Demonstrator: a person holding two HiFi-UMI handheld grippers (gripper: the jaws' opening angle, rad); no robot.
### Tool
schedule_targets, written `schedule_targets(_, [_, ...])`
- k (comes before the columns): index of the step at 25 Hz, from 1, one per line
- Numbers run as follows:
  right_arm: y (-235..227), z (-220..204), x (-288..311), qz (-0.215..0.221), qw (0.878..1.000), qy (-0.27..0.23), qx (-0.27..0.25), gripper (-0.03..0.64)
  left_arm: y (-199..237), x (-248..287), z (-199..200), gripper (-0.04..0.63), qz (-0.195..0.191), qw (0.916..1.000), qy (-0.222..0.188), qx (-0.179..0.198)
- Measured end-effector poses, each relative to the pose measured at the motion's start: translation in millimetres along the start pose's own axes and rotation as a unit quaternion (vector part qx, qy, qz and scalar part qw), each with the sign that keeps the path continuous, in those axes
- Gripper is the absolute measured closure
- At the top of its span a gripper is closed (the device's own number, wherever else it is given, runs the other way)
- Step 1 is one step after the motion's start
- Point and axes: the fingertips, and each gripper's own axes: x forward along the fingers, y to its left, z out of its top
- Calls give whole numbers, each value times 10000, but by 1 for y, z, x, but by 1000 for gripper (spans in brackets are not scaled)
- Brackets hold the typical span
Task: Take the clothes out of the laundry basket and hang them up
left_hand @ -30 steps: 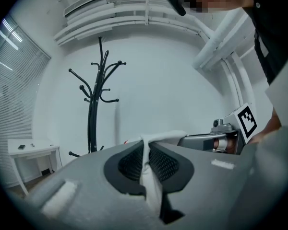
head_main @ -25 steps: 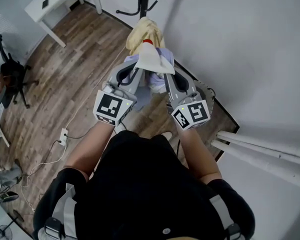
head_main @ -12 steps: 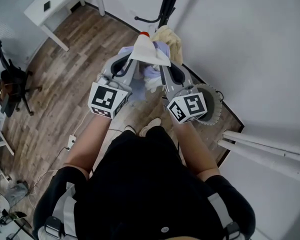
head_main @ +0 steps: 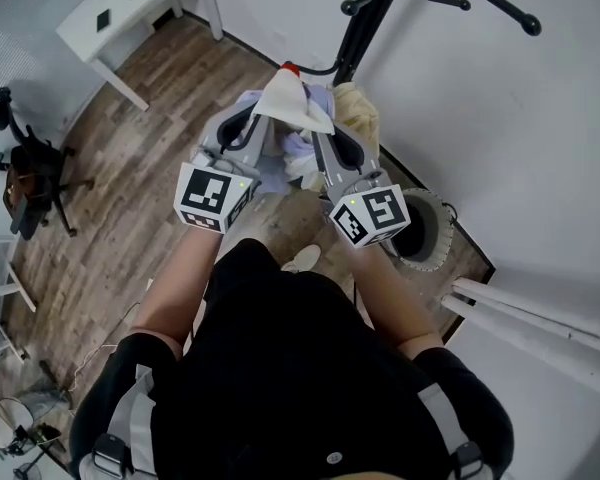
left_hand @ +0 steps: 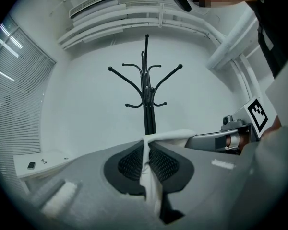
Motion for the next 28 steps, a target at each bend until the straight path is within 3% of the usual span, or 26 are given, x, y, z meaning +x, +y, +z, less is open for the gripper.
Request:
schedule_targets(4, [-5,-15,8,-228,9997,-44,55,601,8,12,-15,584,-224,9997,20,28])
schedule_targets(10, [-23,-9,87,-931,9956,25,-106,601,80,73,-11,584,-985,9950,-95,-135])
schedule_targets(19, [-59,-16,124,-2483,9682,-256,-147,601,105,136,-18,584,-2512,9677,-182,119])
schedule_targets(28, [-100,-15,134,-3291,9434,-290,-293,601,99,198,-24,584,-3169,9477,-247,290])
